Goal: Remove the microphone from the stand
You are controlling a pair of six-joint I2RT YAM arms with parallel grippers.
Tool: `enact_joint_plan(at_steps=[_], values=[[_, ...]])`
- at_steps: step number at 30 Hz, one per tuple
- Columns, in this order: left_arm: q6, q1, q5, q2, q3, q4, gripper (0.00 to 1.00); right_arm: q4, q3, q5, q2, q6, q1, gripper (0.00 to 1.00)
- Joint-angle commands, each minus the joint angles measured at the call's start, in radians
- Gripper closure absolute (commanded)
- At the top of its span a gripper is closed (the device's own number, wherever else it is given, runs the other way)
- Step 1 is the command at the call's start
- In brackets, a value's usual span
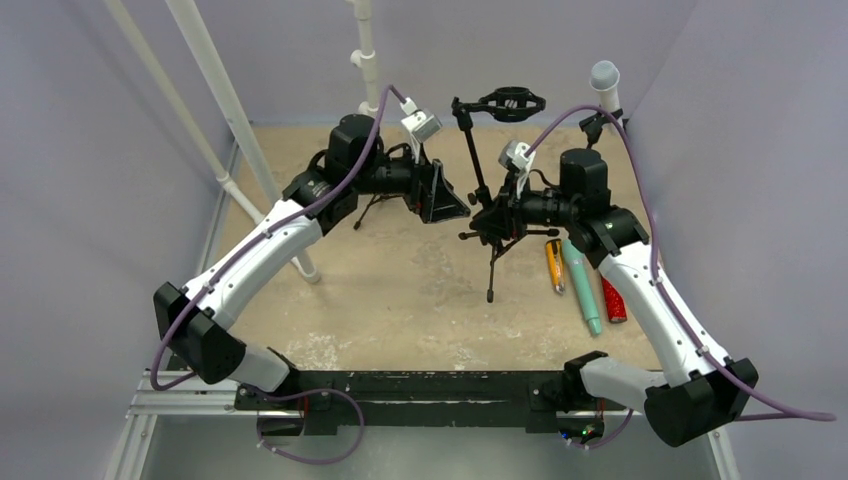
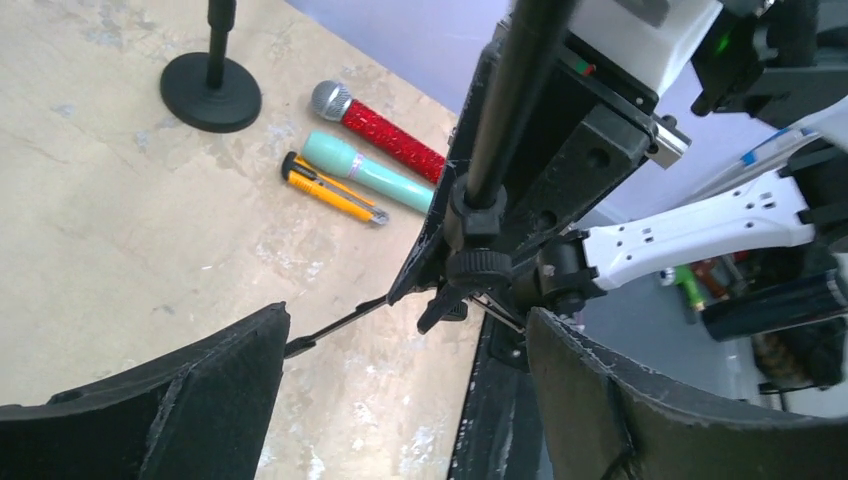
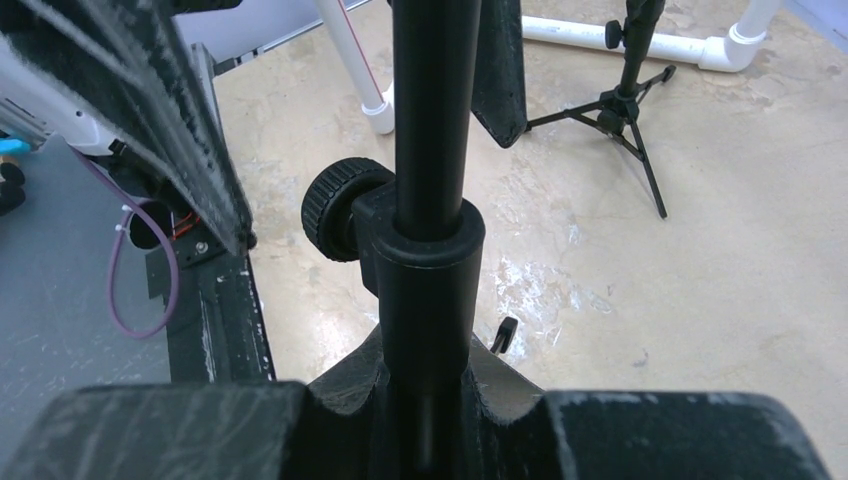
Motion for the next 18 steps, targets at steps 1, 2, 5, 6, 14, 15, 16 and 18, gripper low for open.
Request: enact_joint_plan(at_steps=[1, 2, 5, 6, 14, 15, 16, 18], values=[[0.255, -0.075, -0.174, -0.077, 0.070, -0.101, 0.15, 0.054, 0.014, -0.023, -0.031, -0.006, -0.002, 1.00], [0.317, -0.103, -0.229, -0.085, 0.077, -0.128, 0.15, 0.056, 0.012, -0.025, -0.030, -0.003, -0.002, 1.00], [0.504, -0.189, -0.425, -0.098, 0.103, -0.178, 0.18, 0.061, 0.012, -0.025, -0.028, 0.001, -0.003, 1.00], [0.545, -0.213, -0.464, -0.095, 0.112, -0.192, 0.19, 0.061, 0.011, -0.027, -0.029, 0.002, -0.003, 1.00], [0.673, -0.274, -0.600, -0.063, 0.159, -0.212, 0.36, 0.068, -0.010, -0.024, -0.033, 0.004, -0.005, 1.00], [0.684, -0.282, -0.614, -0.058, 0.164, -0.212, 0.38, 0.070, -0.010, -0.025, -0.032, 0.005, -0.005, 1.00], [0.700, -0.289, -0.627, -0.051, 0.166, -0.211, 0.40, 0.072, -0.011, -0.027, -0.031, 0.008, -0.005, 1.00], [0.725, -0.305, -0.651, -0.041, 0.168, -0.209, 0.45, 0.074, -0.007, -0.031, -0.029, 0.012, -0.007, 1.00]])
